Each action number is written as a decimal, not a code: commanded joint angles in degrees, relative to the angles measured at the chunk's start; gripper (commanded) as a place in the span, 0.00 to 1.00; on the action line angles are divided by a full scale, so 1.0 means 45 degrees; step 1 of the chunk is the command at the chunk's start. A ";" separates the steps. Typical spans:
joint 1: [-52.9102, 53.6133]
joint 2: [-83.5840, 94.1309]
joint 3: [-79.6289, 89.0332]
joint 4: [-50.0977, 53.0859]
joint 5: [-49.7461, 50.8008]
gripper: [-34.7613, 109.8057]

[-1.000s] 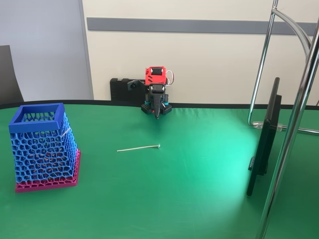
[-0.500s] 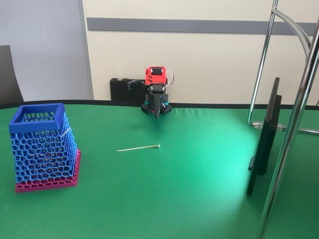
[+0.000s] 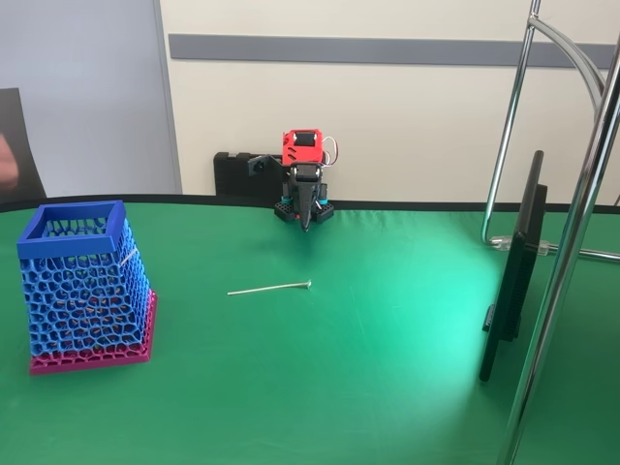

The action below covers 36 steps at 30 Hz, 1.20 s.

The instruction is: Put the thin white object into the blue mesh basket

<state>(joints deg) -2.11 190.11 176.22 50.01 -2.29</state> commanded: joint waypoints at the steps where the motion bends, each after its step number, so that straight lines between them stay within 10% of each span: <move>1: -0.0078 0.0078 0.0098 -0.0059 -0.0078 0.25; 36: 0.0020 -0.1895 -0.0957 -0.0352 0.0176 0.25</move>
<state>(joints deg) -2.11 184.39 174.73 49.66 -1.93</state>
